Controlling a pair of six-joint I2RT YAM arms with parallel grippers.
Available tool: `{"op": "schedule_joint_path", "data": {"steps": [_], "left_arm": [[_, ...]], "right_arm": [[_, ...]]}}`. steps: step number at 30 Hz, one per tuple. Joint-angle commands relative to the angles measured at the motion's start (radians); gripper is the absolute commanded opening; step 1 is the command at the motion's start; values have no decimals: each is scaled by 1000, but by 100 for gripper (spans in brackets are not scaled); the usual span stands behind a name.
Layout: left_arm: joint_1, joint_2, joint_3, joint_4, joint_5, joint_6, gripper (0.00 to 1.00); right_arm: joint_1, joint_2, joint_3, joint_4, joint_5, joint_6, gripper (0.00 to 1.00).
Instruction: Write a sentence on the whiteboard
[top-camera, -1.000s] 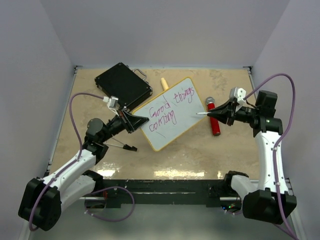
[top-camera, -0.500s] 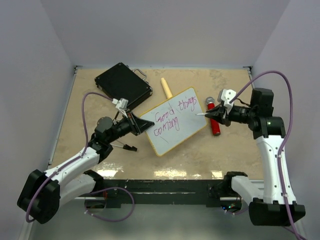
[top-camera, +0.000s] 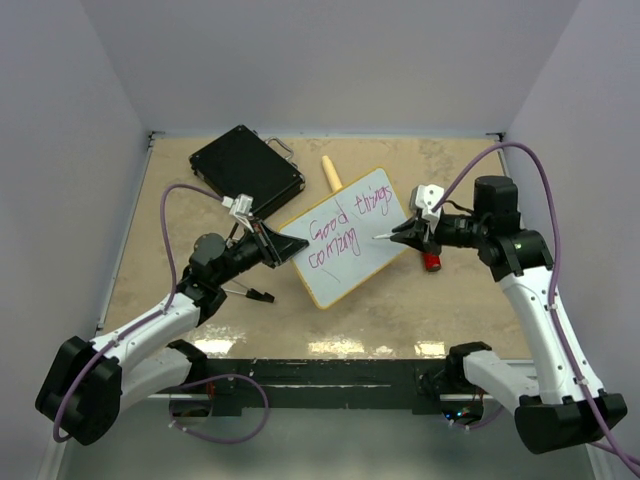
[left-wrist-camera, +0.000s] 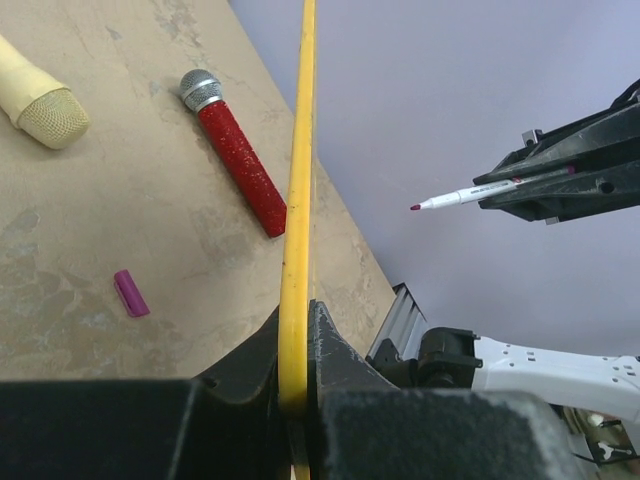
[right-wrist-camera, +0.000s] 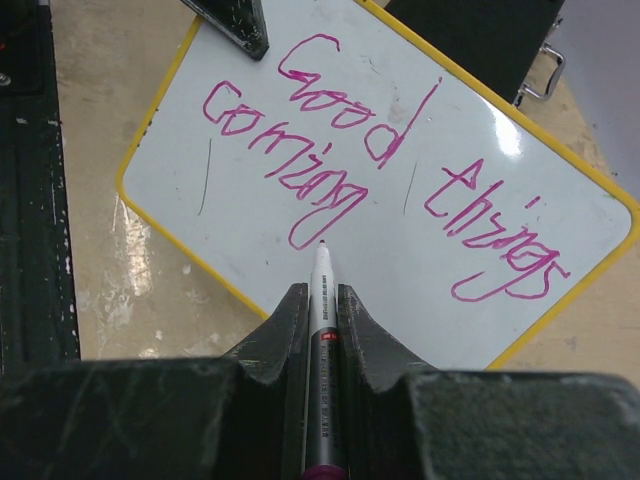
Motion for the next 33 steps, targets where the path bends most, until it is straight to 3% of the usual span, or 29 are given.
{"op": "schedule_joint_path", "data": {"steps": [1, 14, 24, 33], "left_arm": [[-3, -24, 15, 155, -9, -41, 0], [-3, -38, -9, 172, -4, -61, 0], [-3, -35, -20, 184, -4, -71, 0], [-3, -22, -17, 201, 11, -71, 0]], "right_arm": [[4, -23, -9, 7, -10, -39, 0], [3, -46, 18, 33, 146, 1, 0], [6, -24, -11, 21, 43, -20, 0], [6, -24, -20, -5, 43, -79, 0]]}}
